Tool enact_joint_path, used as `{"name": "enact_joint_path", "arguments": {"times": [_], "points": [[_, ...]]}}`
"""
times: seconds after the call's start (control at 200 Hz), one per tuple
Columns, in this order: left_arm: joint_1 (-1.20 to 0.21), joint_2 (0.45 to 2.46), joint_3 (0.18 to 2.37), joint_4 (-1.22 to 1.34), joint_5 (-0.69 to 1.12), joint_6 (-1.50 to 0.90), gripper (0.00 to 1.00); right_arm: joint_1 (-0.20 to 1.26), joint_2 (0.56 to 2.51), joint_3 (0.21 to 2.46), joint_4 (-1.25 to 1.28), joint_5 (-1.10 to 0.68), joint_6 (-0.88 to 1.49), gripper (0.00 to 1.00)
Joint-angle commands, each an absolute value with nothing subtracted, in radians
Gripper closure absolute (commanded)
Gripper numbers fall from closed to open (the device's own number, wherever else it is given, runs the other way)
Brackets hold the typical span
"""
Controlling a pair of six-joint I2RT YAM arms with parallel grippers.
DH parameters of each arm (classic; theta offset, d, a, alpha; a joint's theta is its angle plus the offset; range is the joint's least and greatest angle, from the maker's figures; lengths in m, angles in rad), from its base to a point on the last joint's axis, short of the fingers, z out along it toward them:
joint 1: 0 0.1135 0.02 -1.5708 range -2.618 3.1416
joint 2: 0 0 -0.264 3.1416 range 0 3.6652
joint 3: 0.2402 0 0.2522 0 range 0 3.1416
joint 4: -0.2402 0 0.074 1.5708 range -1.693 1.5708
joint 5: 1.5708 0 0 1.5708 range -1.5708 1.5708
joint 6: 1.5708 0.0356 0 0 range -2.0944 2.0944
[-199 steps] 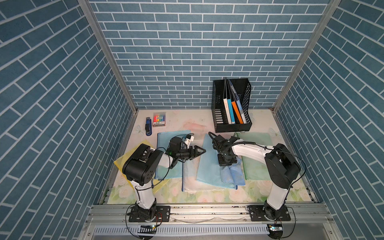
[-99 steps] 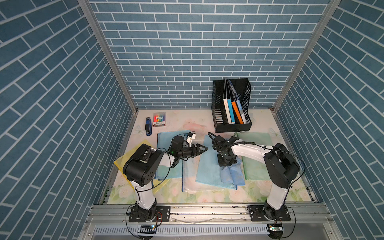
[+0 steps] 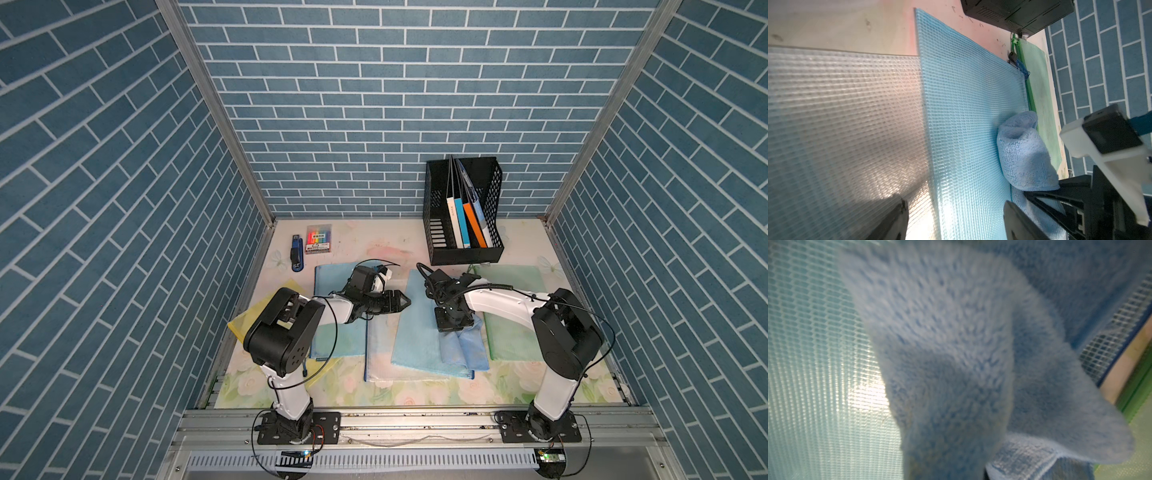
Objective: Wipe the document bag
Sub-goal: Adjust the document bag.
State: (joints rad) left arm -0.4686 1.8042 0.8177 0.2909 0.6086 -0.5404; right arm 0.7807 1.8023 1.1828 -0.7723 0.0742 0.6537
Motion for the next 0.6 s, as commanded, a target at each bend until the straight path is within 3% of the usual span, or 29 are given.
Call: {"name": "enact_joint_path", "arguments": {"times": [0.0,0.225,0.595], "points": [[-0.495,1.845,0.824,0.224,0.619,-0.513,0.23,0.785,1.808,1.178,-0.758,0.062,0.65,1.0],[-0.516,1.884,0.831,0.249,0.702,-0.535,0.23,0.787,1.825,1.166,-0.729,0.041,0.655,1.0],[-0.517,1.908,0.763,0.57,0.817,-0.76,0.23,0.788,1.86,1.158,-0.697,0.008,0.663,1.0]]}}
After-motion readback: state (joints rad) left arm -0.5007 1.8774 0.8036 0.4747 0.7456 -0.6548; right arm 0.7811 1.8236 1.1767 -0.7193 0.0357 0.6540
